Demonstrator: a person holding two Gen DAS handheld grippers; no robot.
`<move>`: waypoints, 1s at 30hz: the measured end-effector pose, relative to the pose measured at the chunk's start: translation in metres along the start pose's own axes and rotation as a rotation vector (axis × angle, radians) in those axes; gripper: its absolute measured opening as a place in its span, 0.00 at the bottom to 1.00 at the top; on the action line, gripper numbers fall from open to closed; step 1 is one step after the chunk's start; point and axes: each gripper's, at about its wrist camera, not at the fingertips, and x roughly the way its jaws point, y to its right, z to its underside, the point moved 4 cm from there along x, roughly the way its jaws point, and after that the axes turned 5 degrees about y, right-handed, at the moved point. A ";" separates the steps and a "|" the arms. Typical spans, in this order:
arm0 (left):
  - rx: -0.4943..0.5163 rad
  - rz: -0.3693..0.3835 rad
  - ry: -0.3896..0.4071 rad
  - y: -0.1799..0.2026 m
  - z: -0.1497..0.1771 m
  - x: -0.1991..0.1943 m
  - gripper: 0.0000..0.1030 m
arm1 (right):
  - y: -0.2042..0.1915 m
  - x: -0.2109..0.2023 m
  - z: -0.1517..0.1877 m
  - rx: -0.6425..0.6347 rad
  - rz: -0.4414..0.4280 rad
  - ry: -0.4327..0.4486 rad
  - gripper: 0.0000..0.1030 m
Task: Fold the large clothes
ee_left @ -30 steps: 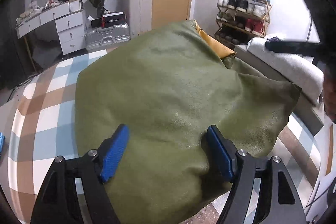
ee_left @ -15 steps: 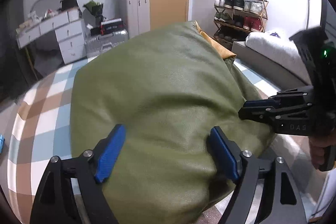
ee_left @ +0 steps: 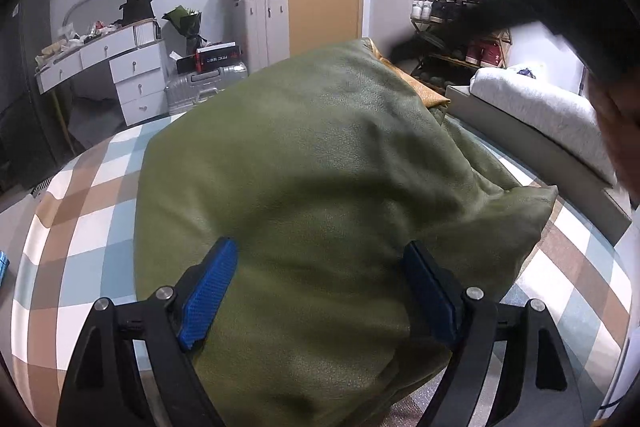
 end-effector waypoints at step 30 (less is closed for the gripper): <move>0.026 -0.014 -0.001 0.004 0.003 0.005 0.81 | 0.009 0.024 0.103 0.074 -0.029 -0.259 0.18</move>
